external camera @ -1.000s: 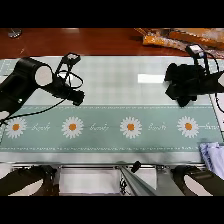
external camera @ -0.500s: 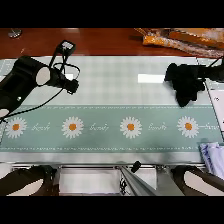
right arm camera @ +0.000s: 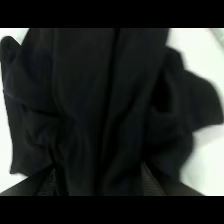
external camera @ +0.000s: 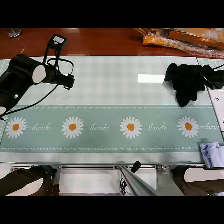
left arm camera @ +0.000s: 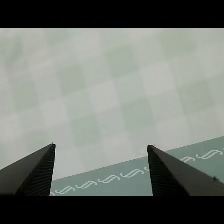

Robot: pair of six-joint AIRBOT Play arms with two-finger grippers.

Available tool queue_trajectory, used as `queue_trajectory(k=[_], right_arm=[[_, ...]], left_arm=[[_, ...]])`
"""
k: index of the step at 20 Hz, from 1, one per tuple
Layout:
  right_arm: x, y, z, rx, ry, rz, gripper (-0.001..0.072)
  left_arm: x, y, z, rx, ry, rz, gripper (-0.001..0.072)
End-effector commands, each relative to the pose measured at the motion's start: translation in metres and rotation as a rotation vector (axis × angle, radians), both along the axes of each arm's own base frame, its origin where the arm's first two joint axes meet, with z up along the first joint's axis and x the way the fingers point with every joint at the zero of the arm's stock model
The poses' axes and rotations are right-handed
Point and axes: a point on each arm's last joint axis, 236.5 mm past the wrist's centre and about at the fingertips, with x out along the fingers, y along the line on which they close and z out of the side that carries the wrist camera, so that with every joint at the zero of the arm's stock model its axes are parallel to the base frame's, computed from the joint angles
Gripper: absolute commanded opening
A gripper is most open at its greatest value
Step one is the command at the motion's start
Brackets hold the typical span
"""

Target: Fold the shirts.

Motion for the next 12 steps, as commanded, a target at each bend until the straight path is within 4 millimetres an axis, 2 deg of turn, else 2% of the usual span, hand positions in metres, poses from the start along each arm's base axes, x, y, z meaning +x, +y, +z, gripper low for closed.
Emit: queue_trajectory(k=[1,6,7,8,11,12], right_arm=[[0.015,0.016,-0.031,0.101,0.009,-0.016,0.0607],[0.020,0.054,-0.074,0.110,0.088,0.064,0.0606],[0.020,0.063,-0.082,0.114,0.102,0.078,0.0582],[0.021,0.069,-0.087,0.115,0.110,0.090,0.0502],[0.030,0.076,-0.083,0.111,0.077,0.091,0.0081],[0.034,0.075,-0.075,0.106,0.059,0.092,0.0034]], left_arm=[[-0.004,-0.006,-0.003,-0.037,0.025,0.007,0.0720],[-0.010,-0.003,-0.007,-0.027,0.053,0.014,0.0720],[-0.012,-0.002,-0.008,-0.024,0.060,0.015,0.0720],[-0.013,-0.002,-0.009,-0.021,0.068,0.017,0.0720],[-0.015,-0.001,-0.010,-0.018,0.075,0.019,0.0720],[-0.015,-0.001,-0.009,-0.018,0.075,0.019,0.0720]])
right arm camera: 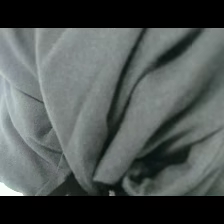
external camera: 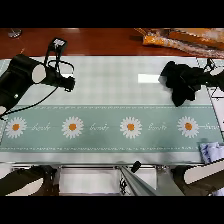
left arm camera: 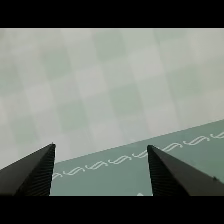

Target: Fold the shirts.

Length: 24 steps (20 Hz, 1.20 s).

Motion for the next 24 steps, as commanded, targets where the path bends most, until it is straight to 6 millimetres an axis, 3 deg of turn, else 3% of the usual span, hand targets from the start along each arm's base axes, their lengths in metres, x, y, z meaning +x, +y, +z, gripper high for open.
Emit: queue_trajectory(k=[1,3,4,5,8,10,12,15,17,18,19,21,24], right_arm=[[0.012,0.006,0.017,-0.022,-0.050,0.031,0.0033],[0.023,0.007,0.066,-0.101,-0.151,0.131,0.0032],[0.028,0.007,0.099,-0.143,-0.212,0.176,0.0032],[0.031,0.011,0.141,-0.186,-0.292,0.214,0.0032],[0.023,0.031,0.284,-0.282,-0.566,0.261,0.0032],[-0.007,0.059,0.381,-0.313,-0.765,0.292,0.0032],[-0.056,0.093,0.461,-0.330,-0.936,0.323,0.0032],[-0.137,0.136,0.532,-0.377,-1.096,0.394,0.0032],[-0.183,0.155,0.549,-0.403,-1.134,0.451,0.0032],[-0.200,0.164,0.547,-0.396,-1.117,0.488,0.0032],[-0.215,0.172,0.535,-0.377,-1.069,0.533,0.0032],[-0.236,0.187,0.495,-0.319,-0.905,0.645,0.0032],[-0.247,0.206,0.435,-0.199,-0.706,0.749,0.0032]], left_arm=[[-0.002,0.001,-0.001,0.003,0.009,0.002,0.0720],[-0.002,0.000,0.002,0.001,0.003,-0.001,0.0720],[-0.001,-0.003,0.006,-0.002,-0.006,-0.006,0.0631],[0.000,-0.006,0.014,-0.009,-0.022,-0.012,0.0553],[0.011,-0.024,0.071,-0.057,-0.147,-0.042,0.0544],[0.014,-0.035,0.134,-0.107,-0.264,-0.057,0.0544],[0.003,-0.041,0.200,-0.158,-0.366,-0.070,0.0544],[-0.041,-0.044,0.282,-0.229,-0.465,-0.104,0.0544],[-0.081,-0.041,0.316,-0.269,-0.491,-0.135,0.0544],[-0.101,-0.037,0.326,-0.298,-0.493,-0.134,0.0544],[-0.117,-0.032,0.330,-0.329,-0.485,-0.119,0.0544],[-0.144,-0.016,0.327,-0.360,-0.433,-0.066,0.0544],[-0.170,0.001,0.304,-0.329,-0.312,-0.017,0.0544]])
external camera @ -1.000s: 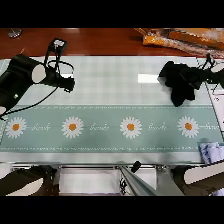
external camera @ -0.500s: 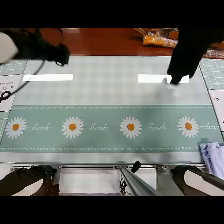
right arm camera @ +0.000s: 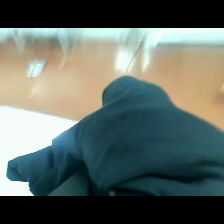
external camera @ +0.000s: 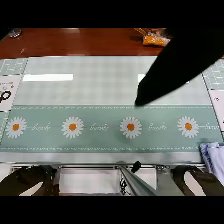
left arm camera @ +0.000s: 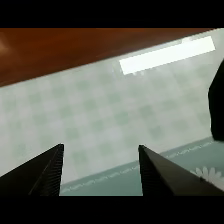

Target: Fold the shirts.

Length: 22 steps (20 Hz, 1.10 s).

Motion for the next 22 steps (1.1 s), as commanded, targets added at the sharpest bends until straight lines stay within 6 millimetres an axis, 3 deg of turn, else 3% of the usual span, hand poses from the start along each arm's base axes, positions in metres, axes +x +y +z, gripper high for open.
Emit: queue_trajectory(k=[1,6,8,11,14,17,18,19,20,22], right_arm=[[-0.030,0.030,-0.066,-0.008,0.254,0.136,0.0031],[-0.023,0.089,-0.178,-0.044,0.446,0.234,0.0031],[-0.025,0.123,-0.223,-0.048,0.487,0.282,0.0031],[-0.034,0.182,-0.283,-0.055,0.567,0.363,0.0032],[-0.059,0.238,-0.345,-0.103,0.701,0.452,0.0033],[-0.074,0.259,-0.399,-0.166,0.807,0.476,0.0040],[-0.073,0.257,-0.409,-0.182,0.829,0.469,0.0206],[-0.069,0.252,-0.412,-0.186,0.837,0.456,0.0493],[-0.062,0.243,-0.409,-0.187,0.839,0.439,0.0545],[-0.035,0.209,-0.392,-0.212,0.819,0.380,0.0545]], left_arm=[[-0.038,0.020,-0.022,0.016,0.152,0.038,0.0544],[-0.035,0.018,-0.056,0.079,0.247,0.044,0.0544],[-0.032,0.016,-0.078,0.112,0.304,0.052,0.0544],[-0.028,0.013,-0.126,0.180,0.411,0.065,0.0545],[-0.021,0.009,-0.173,0.232,0.488,0.074,0.0546],[-0.014,-0.004,-0.214,0.227,0.529,0.062,0.0551],[-0.012,-0.008,-0.225,0.224,0.539,0.054,0.0551],[-0.011,-0.009,-0.237,0.232,0.548,0.051,0.0551],[-0.010,-0.010,-0.248,0.241,0.556,0.048,0.0551],[-0.010,-0.011,-0.272,0.258,0.575,0.043,0.0551]])
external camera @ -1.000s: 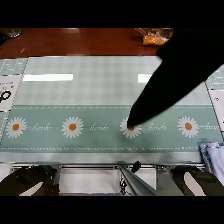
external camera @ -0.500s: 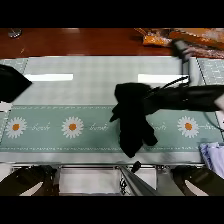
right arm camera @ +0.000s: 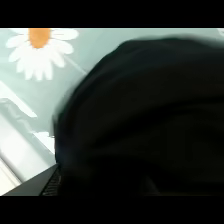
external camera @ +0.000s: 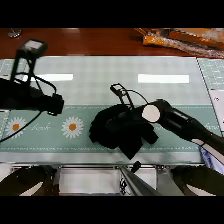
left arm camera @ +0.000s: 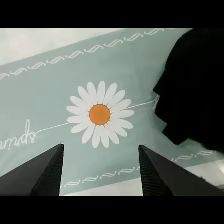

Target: Fold the shirts.

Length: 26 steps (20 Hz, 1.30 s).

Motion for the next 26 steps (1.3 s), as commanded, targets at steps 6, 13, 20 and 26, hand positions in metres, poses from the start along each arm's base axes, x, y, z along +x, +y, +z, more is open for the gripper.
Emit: queue_trajectory(k=[6,13,20,26], right_arm=[[0.071,-0.241,0.052,-0.389,-0.155,-0.327,0.0544],[0.065,-0.345,0.055,-0.314,-0.031,-0.622,0.0544],[0.070,-0.340,0.059,-0.276,-0.051,-0.619,0.0534],[0.067,-0.339,0.058,-0.277,-0.036,-0.613,0.0533]], left_arm=[[-0.030,-0.018,-0.117,-0.120,0.231,0.049,0.0674],[-0.057,-0.061,-0.176,-0.517,0.412,0.196,0.0666],[-0.078,-0.060,-0.216,-0.563,0.437,0.192,0.0562],[-0.075,-0.064,-0.233,-0.592,0.411,0.178,0.0542]])
